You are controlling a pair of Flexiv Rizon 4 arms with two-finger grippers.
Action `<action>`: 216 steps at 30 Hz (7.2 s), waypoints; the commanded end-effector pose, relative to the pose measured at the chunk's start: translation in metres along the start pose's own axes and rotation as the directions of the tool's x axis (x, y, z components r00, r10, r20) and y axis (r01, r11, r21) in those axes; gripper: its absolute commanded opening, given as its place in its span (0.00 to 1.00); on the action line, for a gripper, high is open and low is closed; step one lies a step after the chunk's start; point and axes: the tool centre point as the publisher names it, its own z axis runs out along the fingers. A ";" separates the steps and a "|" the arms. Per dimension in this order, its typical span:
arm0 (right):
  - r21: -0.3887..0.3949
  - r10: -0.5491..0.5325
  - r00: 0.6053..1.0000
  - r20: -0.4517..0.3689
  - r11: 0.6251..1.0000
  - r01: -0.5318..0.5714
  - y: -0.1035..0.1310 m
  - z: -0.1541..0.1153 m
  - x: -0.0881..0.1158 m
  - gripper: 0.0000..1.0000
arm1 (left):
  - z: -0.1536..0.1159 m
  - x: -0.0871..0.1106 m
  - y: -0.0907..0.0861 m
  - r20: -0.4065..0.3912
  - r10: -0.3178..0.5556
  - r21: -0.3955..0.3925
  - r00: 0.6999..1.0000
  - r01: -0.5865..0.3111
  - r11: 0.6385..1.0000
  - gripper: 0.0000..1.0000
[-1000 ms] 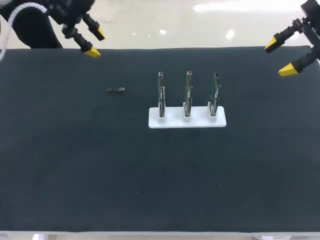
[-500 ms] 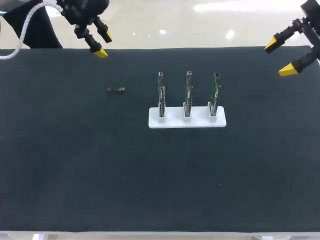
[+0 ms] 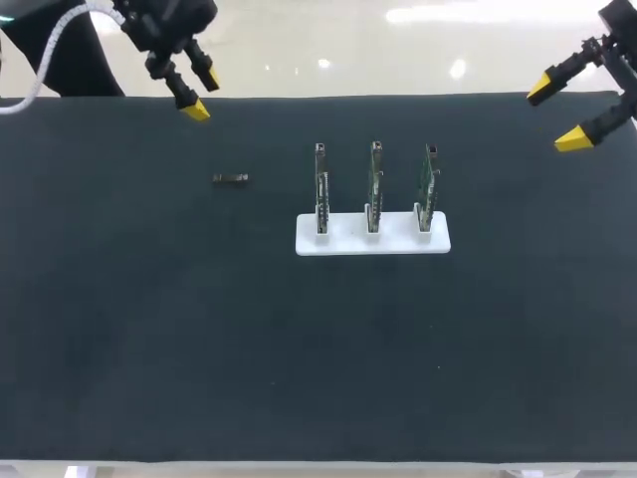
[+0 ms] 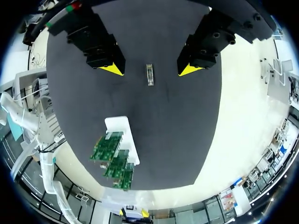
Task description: Pick up the optical module with the left hand, and insert it into the network port with the right hand.
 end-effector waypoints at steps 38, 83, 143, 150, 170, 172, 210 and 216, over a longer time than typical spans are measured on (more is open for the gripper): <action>0.000 0.000 1.000 0.000 1.000 0.000 0.000 0.000 0.000 1.00 | 0.101 0.049 0.010 -0.251 -0.136 -0.031 0.958 0.132 0.991 1.00; 0.000 0.000 1.000 0.000 1.000 0.000 0.000 0.000 0.000 1.00 | 0.124 0.057 -0.007 -0.257 -0.137 -0.060 0.957 0.125 0.990 1.00; 0.000 0.000 1.000 0.000 1.000 0.000 0.000 0.000 0.000 1.00 | -0.023 -0.014 -0.031 0.542 -0.018 -0.002 0.840 0.023 1.000 0.00; 0.000 0.000 1.000 0.000 1.000 0.000 0.000 0.000 0.000 1.00 | -0.023 -0.014 -0.031 0.542 -0.018 -0.002 0.840 0.023 1.000 0.00; 0.000 0.000 1.000 0.000 1.000 0.000 0.000 0.000 0.000 1.00 | -0.016 -0.098 -0.084 0.823 -0.053 -0.001 0.565 0.094 0.996 0.00; 0.000 0.000 1.000 0.000 1.000 0.000 0.000 0.000 0.000 1.00 | -0.015 -0.112 -0.094 0.845 -0.053 -0.005 0.533 0.106 0.994 0.00; 0.000 0.000 1.000 0.000 1.000 0.000 0.000 0.000 0.000 1.00 | -0.005 -0.211 -0.130 0.924 -0.051 -0.076 0.379 0.314 0.946 0.00; 0.000 0.000 1.000 0.000 1.000 0.000 0.000 0.000 0.000 1.00 | -0.001 -0.229 -0.129 0.919 -0.028 -0.085 0.393 0.266 0.960 0.00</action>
